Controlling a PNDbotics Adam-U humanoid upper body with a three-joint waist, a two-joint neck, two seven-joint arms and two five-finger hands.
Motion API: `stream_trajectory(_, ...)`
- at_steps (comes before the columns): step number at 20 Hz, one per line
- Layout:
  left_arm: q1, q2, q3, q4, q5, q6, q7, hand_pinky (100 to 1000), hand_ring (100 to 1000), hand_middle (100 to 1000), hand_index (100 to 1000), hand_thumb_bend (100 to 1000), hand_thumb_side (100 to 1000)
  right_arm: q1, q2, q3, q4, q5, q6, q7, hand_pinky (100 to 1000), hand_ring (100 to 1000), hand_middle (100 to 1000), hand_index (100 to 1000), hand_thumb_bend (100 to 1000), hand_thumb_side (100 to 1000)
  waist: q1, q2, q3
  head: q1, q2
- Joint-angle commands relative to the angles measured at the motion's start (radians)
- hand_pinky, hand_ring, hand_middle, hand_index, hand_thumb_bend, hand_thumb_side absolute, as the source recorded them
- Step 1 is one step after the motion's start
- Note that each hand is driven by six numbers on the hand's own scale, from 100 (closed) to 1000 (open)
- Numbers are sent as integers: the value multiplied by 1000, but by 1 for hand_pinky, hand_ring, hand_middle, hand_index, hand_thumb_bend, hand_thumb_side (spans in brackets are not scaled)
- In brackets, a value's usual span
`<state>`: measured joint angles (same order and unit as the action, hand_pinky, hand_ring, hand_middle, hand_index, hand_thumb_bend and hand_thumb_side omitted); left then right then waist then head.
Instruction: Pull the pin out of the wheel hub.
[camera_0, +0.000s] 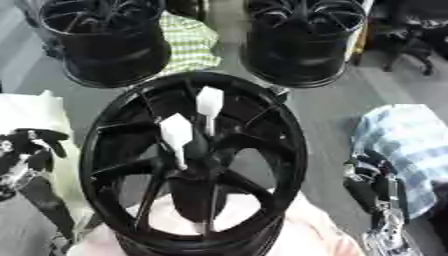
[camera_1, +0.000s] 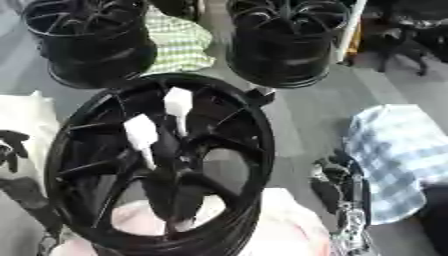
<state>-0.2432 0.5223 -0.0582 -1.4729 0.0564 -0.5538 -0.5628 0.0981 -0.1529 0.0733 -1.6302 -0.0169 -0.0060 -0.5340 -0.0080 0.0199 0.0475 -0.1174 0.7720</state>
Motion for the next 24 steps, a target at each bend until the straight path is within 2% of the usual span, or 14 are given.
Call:
stream_trajectory(1, -6, 16, 0, -5, -7, -352, -344, 380, 100, 520, 807, 100, 730, -5, -8, -7, -20, -4, -1, -1, 718, 655, 713, 822, 100, 170, 2, -5, 0, -3, -2)
stream_trajectory(9, -27, 42, -12, -31, 21, -353, -344, 383, 100, 527, 812, 100, 685, -6, -8, -6, -17, -5, -2, 0, 719, 655, 713, 822, 100, 170, 4, -5, -5, 0, -2)
stream_trajectory(13, -95, 141, -56, -94, 106, -353, -344, 412, 100, 556, 828, 100, 592, -5, -13, -3, -16, -4, -2, 2, 719, 655, 712, 822, 100, 171, 9, -8, -9, 1, -2)
stream_trajectory(15, -149, 216, -93, -140, 153, -353, -344, 429, 100, 575, 833, 100, 544, -5, -15, -2, -15, -4, -2, 3, 719, 655, 712, 822, 100, 171, 13, -10, -13, 3, -2)
stream_trajectory(19, -280, 340, -197, -194, 194, -353, -344, 452, 100, 602, 841, 100, 550, -5, -21, 3, -11, -3, -3, 8, 719, 655, 712, 822, 100, 170, 21, -11, -26, 12, -2)
stream_trajectory(21, -357, 369, -268, -200, 165, -353, -344, 463, 100, 616, 846, 100, 558, -5, -25, 7, -11, -2, -3, 12, 719, 655, 712, 822, 100, 170, 25, -11, -32, 15, -2)
stream_trajectory(24, -460, 359, -390, -183, 69, -353, -344, 478, 100, 641, 857, 100, 624, -6, -28, 12, -9, -2, -4, 18, 719, 655, 712, 822, 100, 171, 30, -10, -38, 20, -2)
